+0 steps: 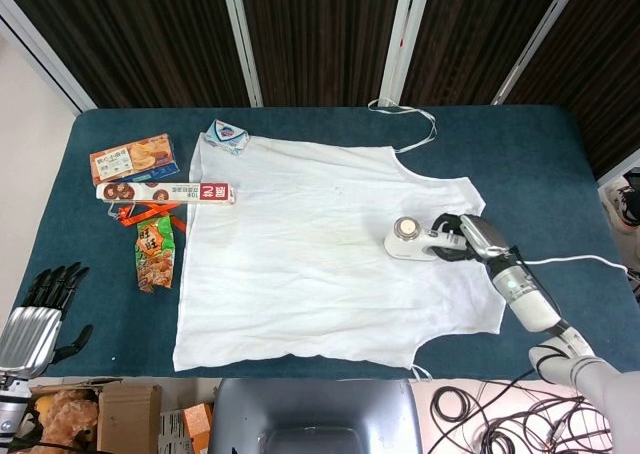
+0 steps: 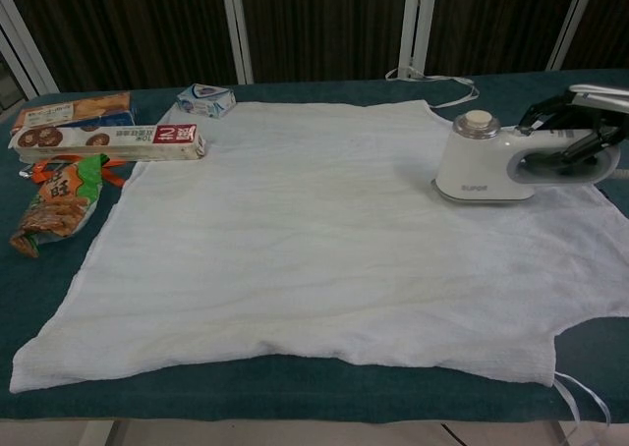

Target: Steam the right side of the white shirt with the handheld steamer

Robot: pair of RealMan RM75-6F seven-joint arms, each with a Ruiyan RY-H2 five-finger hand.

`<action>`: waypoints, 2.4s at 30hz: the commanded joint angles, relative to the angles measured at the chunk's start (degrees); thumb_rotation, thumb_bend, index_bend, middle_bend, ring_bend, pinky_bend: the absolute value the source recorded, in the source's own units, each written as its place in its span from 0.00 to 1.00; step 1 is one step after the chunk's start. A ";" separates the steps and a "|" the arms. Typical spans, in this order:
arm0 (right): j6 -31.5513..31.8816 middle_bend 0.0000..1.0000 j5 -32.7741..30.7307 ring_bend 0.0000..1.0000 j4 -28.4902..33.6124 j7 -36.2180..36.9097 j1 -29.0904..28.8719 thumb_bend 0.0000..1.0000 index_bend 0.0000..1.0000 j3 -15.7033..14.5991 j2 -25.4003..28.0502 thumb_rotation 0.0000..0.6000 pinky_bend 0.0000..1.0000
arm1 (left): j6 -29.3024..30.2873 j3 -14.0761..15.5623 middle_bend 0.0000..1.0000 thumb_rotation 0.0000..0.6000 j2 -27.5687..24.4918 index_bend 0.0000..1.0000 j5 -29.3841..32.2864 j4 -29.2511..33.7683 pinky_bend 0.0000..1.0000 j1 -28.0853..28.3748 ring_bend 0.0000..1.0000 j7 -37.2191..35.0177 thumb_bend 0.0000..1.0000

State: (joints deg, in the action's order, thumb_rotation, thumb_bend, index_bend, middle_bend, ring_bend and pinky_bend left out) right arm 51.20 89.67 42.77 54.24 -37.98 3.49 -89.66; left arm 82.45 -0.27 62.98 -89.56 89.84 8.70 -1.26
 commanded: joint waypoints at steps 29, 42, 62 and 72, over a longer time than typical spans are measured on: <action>4.68 1.00 3.74 1.00 10.06 -8.08 -1.89 0.78 1.00 -4.95 -2.79 1.00 1.00 | 1.42 -0.05 0.04 1.00 -0.35 0.00 -0.48 -0.08 0.05 -0.70 0.01 -0.61 0.34; -0.35 1.00 -2.04 1.00 1.52 -8.58 -3.89 0.78 1.00 -1.12 -4.41 1.00 1.00 | 1.00 -0.17 0.04 1.00 -0.26 0.00 -0.13 -0.04 0.05 -0.59 0.01 -0.21 0.34; -3.08 1.00 -2.05 1.00 -4.84 -5.35 -6.17 0.78 1.00 -1.29 -8.19 1.00 1.00 | 0.84 -0.51 0.04 1.00 -0.22 0.00 0.49 -0.08 0.05 -0.55 0.01 -0.13 0.34; 0.09 1.00 2.07 1.00 4.07 -5.70 -6.61 0.78 1.00 -4.28 -6.02 1.00 1.00 | 0.67 -0.55 0.04 1.00 -0.22 0.00 0.43 -0.08 0.05 -0.41 0.01 -0.25 0.34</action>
State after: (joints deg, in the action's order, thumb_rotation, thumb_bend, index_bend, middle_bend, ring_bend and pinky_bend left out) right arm 50.72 90.70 44.88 48.52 -44.33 0.05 -96.41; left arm 83.12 -0.82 62.76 -89.13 89.75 8.30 -1.53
